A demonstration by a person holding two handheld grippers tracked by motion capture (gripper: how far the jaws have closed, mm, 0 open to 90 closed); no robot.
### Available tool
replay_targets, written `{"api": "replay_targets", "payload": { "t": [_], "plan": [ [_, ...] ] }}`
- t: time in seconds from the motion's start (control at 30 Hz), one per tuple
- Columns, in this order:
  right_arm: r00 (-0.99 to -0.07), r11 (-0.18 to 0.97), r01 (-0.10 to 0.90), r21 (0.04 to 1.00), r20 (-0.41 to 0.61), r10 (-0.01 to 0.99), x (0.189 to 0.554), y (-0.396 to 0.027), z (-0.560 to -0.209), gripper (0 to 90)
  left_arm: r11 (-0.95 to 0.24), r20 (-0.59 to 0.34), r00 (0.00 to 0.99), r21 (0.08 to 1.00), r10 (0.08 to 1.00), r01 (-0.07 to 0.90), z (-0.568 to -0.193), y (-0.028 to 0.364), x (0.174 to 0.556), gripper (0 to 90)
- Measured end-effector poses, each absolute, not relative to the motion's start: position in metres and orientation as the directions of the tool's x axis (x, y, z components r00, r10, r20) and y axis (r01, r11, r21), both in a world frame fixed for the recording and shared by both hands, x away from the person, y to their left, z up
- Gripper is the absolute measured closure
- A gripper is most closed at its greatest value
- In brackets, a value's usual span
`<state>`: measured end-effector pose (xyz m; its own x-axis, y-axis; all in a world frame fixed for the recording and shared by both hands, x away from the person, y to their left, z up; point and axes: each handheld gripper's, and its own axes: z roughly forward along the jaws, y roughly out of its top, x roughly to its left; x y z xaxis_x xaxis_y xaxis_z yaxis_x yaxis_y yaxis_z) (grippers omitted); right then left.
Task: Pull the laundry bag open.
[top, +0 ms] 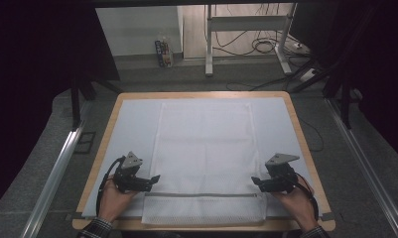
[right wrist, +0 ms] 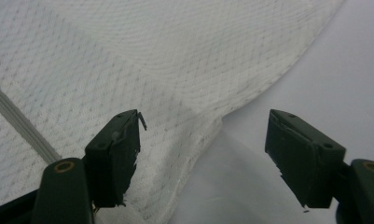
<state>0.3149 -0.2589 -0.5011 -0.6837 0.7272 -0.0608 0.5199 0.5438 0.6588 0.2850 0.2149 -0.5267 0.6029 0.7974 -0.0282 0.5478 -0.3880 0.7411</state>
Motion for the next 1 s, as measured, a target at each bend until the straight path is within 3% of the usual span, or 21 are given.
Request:
{"api": "replay_targets", "payload": {
  "t": [0.27, 0.43, 0.67, 0.8, 1.0],
  "plan": [
    [-0.673, 0.519, 0.528, 0.672, -0.041, 0.739, 0.312, -0.262, -0.497, 23.4, -0.413, 0.004, 0.604, 0.734, 0.797, 0.540, -0.523, 0.212, 0.279, 6.6],
    [-0.679, 0.510, 0.539, 0.670, -0.012, 0.734, 0.296, -0.266, -0.489, 34.1, -0.450, 0.033, 0.616, 0.713, 0.787, 0.537, -0.524, 0.207, 0.266, 6.7],
    [-0.678, 0.501, 0.544, 0.673, 0.001, 0.735, 0.276, -0.270, -0.485, 38.2, -0.450, 0.035, 0.617, 0.716, 0.786, 0.533, -0.523, 0.209, 0.260, 7.0],
    [-0.678, 0.498, 0.559, 0.663, 0.020, 0.735, 0.262, -0.272, -0.487, 36.2, -0.449, 0.035, 0.616, 0.717, 0.787, 0.533, -0.523, 0.209, 0.260, 7.1],
    [-0.684, 0.529, 0.571, 0.628, 0.009, 0.729, 0.247, -0.269, -0.497, 23.7, -0.473, 0.052, 0.627, 0.705, 0.778, 0.529, -0.524, 0.207, 0.260, 7.0]
  ]
}}
